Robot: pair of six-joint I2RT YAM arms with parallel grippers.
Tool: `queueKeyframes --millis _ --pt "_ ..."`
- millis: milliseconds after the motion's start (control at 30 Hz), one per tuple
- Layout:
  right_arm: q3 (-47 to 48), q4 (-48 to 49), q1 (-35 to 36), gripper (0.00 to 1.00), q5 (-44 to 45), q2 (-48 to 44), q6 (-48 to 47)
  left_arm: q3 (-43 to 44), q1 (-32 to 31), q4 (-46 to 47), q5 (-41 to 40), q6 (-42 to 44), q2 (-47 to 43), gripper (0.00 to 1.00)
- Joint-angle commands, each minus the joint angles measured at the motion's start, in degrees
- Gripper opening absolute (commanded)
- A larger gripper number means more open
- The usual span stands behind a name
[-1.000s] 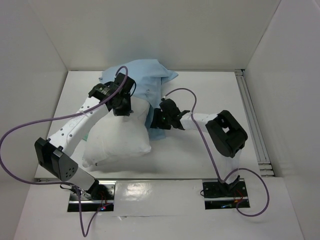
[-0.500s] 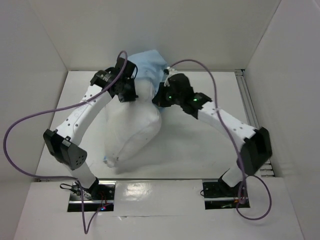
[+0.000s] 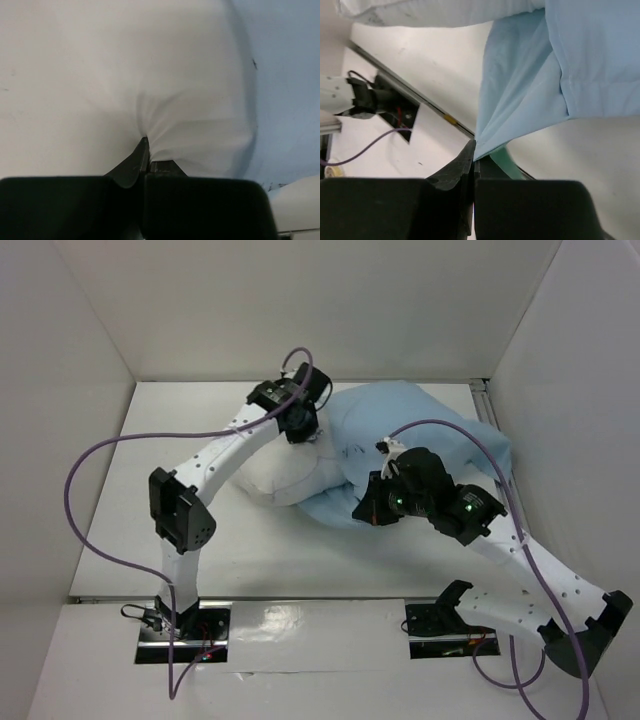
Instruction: Put the pillow into the pillowcase
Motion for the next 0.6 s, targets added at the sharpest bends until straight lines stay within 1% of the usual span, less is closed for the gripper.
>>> queueKeyframes --millis 0,33,100,133,167,200,267,300,333,367,400,433,500,533,567 --pt "4.25 -8.23 0.47 0.00 3.49 -2.25 1.38 0.75 -4.12 6.34 -2.08 -4.09 0.18 0.00" --pt "4.87 -9.37 0.47 0.00 5.68 -2.25 0.86 0.75 -5.96 6.95 -2.08 -4.09 0.71 0.00" --pt "6.02 -12.71 0.47 0.00 7.80 -1.02 0.86 0.75 -7.73 7.57 -0.42 -2.43 0.72 0.00" --pt "7.58 -14.03 0.47 0.39 8.51 0.03 0.86 0.75 -9.13 7.57 0.11 -1.63 0.72 0.00" --pt "8.21 -14.04 0.47 0.62 9.47 0.56 0.86 0.75 -9.66 7.57 1.16 -0.84 0.72 0.03" --pt "8.82 -14.56 0.47 0.79 11.05 0.56 0.86 0.14 -10.28 7.57 1.96 1.25 -0.07 0.07" --pt "10.58 -14.57 0.47 0.85 13.08 1.79 0.86 -2.75 -10.28 7.57 2.57 2.68 -3.31 0.41" --pt "11.37 -14.57 0.47 0.85 14.22 1.79 1.46 -4.42 -10.28 7.57 2.58 4.51 -4.89 0.56" --pt "12.07 -14.57 0.47 0.85 15.88 3.19 1.47 -6.17 -10.81 7.57 2.58 5.40 -6.74 0.66" --pt "13.82 -14.57 0.47 0.85 17.12 3.81 1.99 -9.93 -10.81 7.57 0.84 6.19 -10.58 0.73" --pt "14.80 -14.57 0.47 0.84 18.35 4.69 2.00 -11.80 -10.81 6.96 -0.83 6.72 -12.62 0.73" --pt "15.68 -14.57 0.47 0.84 20.45 6.61 2.00 -13.47 -10.11 6.95 -2.50 6.73 -14.47 0.76" --pt "18.04 -12.82 0.47 0.82 21.00 9.25 1.30 -17.52 -8.01 6.95 -5.66 7.43 -19.29 0.75" --pt "18.67 -11.94 0.47 0.82 20.48 10.83 1.29 -18.75 -6.52 6.95 -6.46 7.43 -20.54 0.75" --pt "19.46 -11.15 0.47 0.85 19.34 14.50 0.51 -19.89 -3.02 7.74 -6.47 7.43 -21.42 0.75"
